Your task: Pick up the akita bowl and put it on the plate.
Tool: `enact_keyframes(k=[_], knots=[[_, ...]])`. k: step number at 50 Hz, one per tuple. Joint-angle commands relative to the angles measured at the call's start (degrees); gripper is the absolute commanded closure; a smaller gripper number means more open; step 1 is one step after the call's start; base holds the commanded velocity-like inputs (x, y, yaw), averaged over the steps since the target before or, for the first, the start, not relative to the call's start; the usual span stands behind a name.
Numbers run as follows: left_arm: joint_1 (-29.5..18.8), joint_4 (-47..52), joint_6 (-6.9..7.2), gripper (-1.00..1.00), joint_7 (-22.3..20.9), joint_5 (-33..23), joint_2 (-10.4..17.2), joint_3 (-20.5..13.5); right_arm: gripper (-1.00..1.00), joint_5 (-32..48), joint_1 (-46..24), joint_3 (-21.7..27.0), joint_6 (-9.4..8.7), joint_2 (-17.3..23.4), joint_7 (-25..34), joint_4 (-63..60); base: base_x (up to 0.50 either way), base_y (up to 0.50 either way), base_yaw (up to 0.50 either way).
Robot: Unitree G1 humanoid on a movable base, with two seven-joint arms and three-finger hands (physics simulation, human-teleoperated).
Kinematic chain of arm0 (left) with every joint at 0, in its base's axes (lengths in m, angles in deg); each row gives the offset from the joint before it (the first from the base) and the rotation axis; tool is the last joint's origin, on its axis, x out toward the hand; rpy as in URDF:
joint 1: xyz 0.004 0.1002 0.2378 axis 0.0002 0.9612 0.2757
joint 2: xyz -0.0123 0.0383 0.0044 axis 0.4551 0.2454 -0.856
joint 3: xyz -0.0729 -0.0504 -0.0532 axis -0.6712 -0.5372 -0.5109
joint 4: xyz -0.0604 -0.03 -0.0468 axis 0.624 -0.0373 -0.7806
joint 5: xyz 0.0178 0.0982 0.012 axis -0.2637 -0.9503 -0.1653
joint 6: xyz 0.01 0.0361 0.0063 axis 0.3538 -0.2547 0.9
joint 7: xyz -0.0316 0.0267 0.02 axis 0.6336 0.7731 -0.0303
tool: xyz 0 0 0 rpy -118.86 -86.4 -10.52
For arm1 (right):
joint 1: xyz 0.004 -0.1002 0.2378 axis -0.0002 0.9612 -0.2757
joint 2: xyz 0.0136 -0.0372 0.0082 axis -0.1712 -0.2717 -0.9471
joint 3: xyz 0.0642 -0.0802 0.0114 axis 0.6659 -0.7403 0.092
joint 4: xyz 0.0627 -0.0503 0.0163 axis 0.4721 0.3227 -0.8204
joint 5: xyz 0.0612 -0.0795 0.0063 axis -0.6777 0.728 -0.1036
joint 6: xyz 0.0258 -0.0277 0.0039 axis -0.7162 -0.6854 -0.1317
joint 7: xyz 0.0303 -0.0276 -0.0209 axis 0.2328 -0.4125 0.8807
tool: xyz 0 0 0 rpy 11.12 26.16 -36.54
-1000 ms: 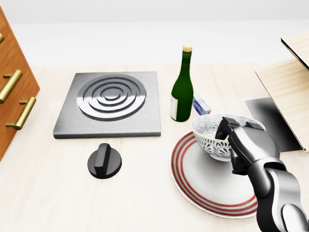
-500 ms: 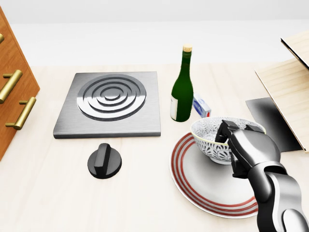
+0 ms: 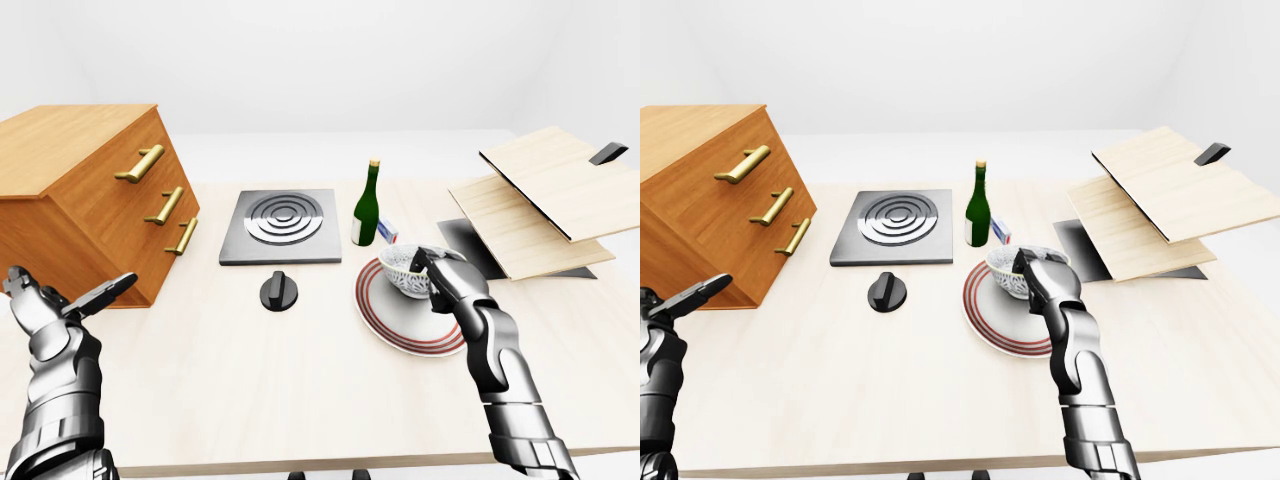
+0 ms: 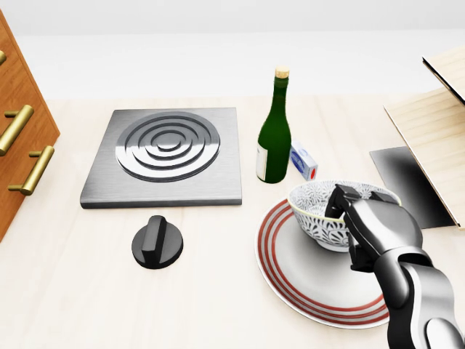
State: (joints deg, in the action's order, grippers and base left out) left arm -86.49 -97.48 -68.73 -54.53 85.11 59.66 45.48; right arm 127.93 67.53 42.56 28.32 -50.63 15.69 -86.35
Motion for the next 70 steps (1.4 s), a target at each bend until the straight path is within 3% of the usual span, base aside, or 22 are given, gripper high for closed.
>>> enact_keyframes(k=[1, 10, 12, 13, 14, 15, 37, 55, 70], knots=[[-0.4, -0.8, 0.00, -1.00, -0.1, 0.0, 0.0, 0.2, 1.00, 1.5, -0.1, -0.2, 0.00, -0.2, -1.4, 1.4, 0.00, 0.00, 0.00], [0.3, 0.9, 0.00, -1.00, 0.2, 0.1, 0.0, 0.0, 1.00, 2.0, 0.0, -0.4, 0.00, 0.0, -1.6, 1.2, 0.00, 0.00, 0.00], [0.5, 1.5, 0.00, -1.00, 0.3, 0.1, 0.0, -0.1, 0.33, 2.1, 0.1, -0.4, 0.00, 0.0, -1.5, 1.4, 0.00, 0.00, 0.00], [0.6, 1.7, 0.00, -1.00, 0.3, 0.0, 0.0, -0.2, -0.44, 2.1, 0.1, -0.4, 0.00, -0.1, -1.2, 1.3, 0.00, 0.00, 0.00], [0.6, 1.8, 0.00, -1.00, 0.3, 0.0, 0.0, -0.2, -0.95, 2.2, 0.1, -0.4, 0.00, -0.1, -1.2, 1.2, 0.00, 0.00, 0.00], [0.7, 2.0, 0.00, -1.00, 0.3, 0.0, -0.1, -0.3, -1.00, 2.5, 0.0, -0.5, 0.00, 0.0, -1.1, 1.3, 0.00, 0.00, 0.00], [0.1, -0.2, 0.00, -1.00, -0.3, 0.2, 0.0, 0.0, -1.00, 3.5, 0.1, -0.1, 0.00, 0.1, 1.2, -0.9, 0.00, 0.00, 0.00], [0.2, 0.0, 0.00, -1.00, -0.3, 0.3, 0.0, 0.1, -1.00, 11.6, 5.5, -0.2, 0.00, -3.1, 18.6, -23.0, 0.00, 0.00, 0.00], [-0.4, -1.4, 0.00, -1.00, -0.7, 0.3, 0.0, 0.2, -1.00, 16.3, 10.2, 1.0, 0.00, -6.0, 19.0, -41.4, 0.00, 0.00, 0.00]])
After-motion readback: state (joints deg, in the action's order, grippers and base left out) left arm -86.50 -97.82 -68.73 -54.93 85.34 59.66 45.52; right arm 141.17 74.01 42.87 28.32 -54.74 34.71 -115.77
